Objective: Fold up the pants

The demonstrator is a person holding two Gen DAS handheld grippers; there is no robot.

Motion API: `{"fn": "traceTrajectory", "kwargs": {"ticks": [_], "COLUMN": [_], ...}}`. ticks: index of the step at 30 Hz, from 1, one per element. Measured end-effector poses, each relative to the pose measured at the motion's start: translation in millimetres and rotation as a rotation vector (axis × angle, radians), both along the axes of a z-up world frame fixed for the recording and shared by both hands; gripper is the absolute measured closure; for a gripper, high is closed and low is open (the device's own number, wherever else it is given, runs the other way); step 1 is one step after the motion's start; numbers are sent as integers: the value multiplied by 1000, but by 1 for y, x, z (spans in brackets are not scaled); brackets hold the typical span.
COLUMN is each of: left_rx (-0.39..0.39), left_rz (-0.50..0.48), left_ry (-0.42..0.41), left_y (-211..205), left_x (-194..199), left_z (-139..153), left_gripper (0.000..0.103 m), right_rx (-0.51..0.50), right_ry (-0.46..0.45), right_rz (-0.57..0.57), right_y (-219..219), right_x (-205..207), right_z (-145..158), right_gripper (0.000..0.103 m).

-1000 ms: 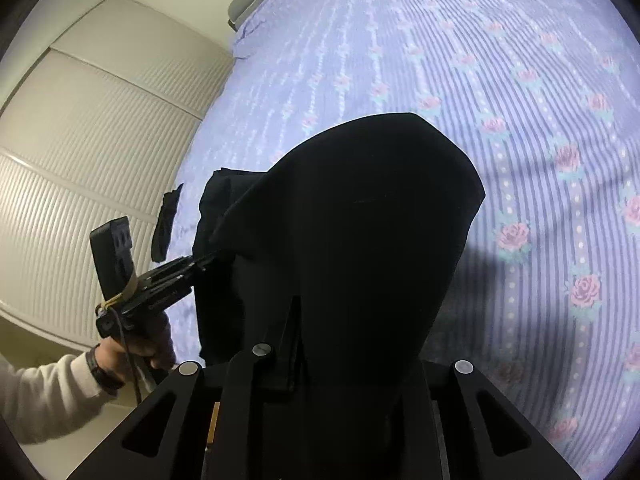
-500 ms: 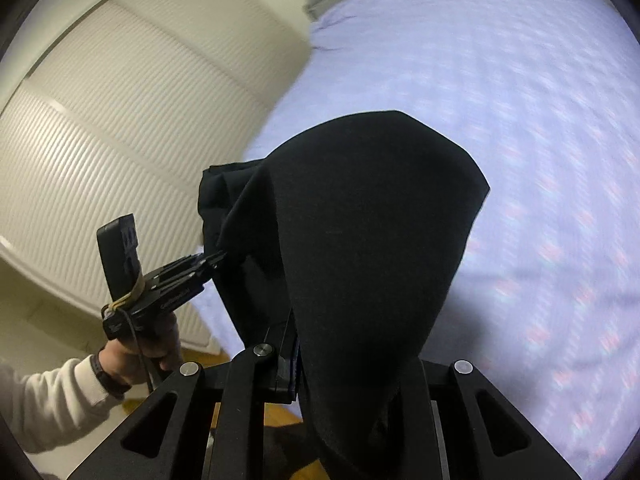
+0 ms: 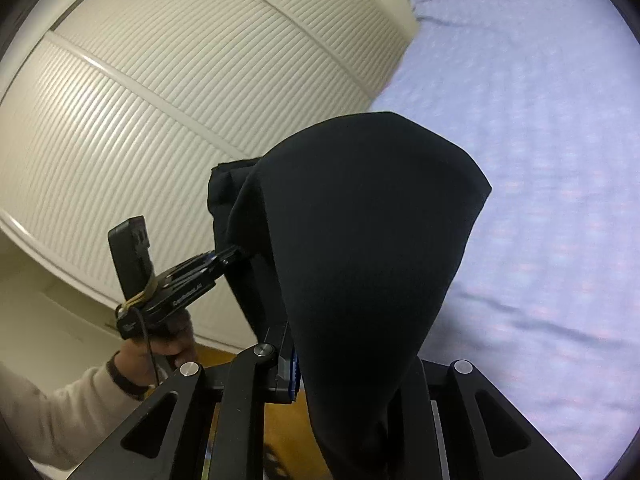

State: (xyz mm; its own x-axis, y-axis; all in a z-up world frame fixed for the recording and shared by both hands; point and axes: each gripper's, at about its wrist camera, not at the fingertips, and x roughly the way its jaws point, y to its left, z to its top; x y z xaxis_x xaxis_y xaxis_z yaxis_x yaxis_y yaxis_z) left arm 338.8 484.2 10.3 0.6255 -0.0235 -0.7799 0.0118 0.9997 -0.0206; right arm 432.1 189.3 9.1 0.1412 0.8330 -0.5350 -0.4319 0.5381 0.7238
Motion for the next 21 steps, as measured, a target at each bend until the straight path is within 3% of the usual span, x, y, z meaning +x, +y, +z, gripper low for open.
{"fn": "traceTrajectory", "kwargs": {"ticks": [5,10,16,20,21], "left_rx": [84,86,56,46,52], "left_rz": [-29,-55,-102,-105,-99], "left_ry": [25,37,23,22,24], "left_y": [99,164,168,175,175], "left_x": [38,94,155,174,175], "left_z": [-15,-84,-177,-201,-205], "left_gripper": [88,88,88,84,82], "right_rx": [107,141,39,-68,-107], "right_ry": [105,170,165,148,137], "right_rz": [-29,-62,-127,-146,-151], "right_y": [110,188,215,221,223], "right_x": [30,80,153,173,176], "right_z": [-30,-92,-171,-195,-198], "right_gripper": [83,83,83,81,76]}}
